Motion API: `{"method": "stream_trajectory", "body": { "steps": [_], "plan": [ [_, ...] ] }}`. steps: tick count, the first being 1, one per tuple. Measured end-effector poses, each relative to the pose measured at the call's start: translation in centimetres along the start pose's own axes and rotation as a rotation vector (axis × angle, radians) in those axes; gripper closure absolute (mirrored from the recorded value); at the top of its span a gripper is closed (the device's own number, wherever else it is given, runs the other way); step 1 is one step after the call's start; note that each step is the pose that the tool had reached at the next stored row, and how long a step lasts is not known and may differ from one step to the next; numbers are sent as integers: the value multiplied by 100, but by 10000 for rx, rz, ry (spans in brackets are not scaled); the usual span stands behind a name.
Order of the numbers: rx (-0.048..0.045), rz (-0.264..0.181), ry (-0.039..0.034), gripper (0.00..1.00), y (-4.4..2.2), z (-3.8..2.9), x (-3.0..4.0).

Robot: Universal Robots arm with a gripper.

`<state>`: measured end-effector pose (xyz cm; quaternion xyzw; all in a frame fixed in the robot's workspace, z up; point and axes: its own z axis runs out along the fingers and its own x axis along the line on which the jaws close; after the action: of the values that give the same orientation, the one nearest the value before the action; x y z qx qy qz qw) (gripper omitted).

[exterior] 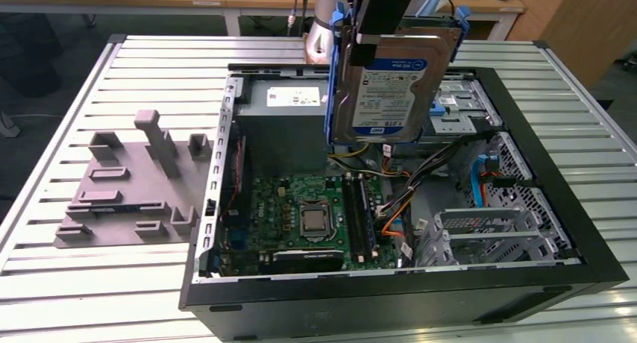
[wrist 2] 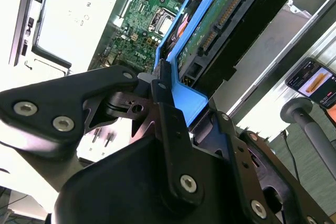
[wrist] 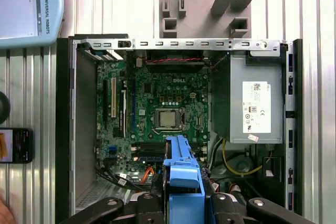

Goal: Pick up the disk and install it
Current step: 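Insert the disk into the insertion slot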

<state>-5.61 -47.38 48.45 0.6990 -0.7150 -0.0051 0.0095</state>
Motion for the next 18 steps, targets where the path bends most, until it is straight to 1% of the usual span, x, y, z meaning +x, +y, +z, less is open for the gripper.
{"method": "stream_trajectory", "body": {
  "steps": [7, 10, 14, 18],
  "plan": [
    [0, 1, -1, 64, 3, 0, 3],
    [0, -1, 0, 64, 3, 0, 14],
    [0, 0, 0, 64, 2, 0, 50],
    [1, 0, -1, 64, 1, 1, 105]
  ]
}}
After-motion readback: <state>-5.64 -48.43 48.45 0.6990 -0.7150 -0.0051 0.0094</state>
